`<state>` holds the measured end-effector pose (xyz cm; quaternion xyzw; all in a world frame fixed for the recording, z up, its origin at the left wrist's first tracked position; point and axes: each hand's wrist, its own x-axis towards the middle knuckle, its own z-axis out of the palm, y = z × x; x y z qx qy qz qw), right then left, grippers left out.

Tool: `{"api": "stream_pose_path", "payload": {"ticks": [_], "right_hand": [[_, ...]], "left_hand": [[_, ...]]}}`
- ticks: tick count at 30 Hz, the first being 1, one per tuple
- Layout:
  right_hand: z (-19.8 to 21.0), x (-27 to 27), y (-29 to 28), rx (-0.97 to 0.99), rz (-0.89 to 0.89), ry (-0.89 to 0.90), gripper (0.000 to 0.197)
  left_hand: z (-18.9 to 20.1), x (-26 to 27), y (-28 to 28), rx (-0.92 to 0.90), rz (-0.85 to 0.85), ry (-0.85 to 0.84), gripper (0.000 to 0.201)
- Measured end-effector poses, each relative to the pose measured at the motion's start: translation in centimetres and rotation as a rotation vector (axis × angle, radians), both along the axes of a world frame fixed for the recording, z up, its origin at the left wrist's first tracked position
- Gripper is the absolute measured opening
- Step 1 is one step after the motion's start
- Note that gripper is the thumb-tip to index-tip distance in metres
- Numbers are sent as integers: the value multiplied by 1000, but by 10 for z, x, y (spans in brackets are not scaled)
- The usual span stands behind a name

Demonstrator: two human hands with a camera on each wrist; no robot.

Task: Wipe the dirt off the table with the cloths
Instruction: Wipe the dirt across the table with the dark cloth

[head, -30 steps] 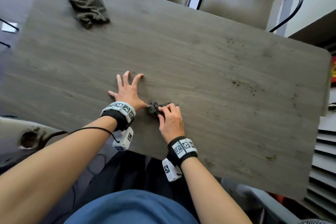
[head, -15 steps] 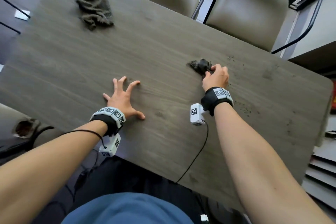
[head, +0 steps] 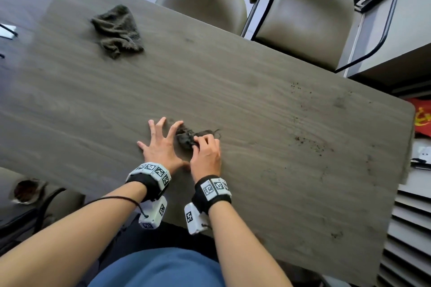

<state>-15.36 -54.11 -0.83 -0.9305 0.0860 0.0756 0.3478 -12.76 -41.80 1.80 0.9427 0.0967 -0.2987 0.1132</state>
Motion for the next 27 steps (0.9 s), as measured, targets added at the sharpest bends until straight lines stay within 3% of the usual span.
{"api": "stream_pose_path", "payload": {"ticks": [5, 10, 12, 16, 20, 24, 27], "right_hand": [[4, 29, -24, -49, -206, -39, 17], [-3, 82, -69, -109, -374, -96, 14], [-5, 108, -87, -123, -416, -101, 13], [-6, 165, -123, -169, -454, -85, 12], [-6, 198, -146, -187, -408, -28, 11], [2, 201, -158, -94, -408, 32, 11], [21, 177, -161, -64, -393, -109, 14]], "left_hand": [[1, 10, -14, 100, -76, 105, 137], [1, 40, -26, 79, -119, 41, 101], [-2, 61, -33, 36, -194, -26, 100], [-5, 118, -59, -11, -343, 9, 118], [7, 164, -94, -76, -255, 119, 127], [10, 163, -114, -36, -254, 178, 150], [5, 159, -113, -32, -254, 164, 153]]}}
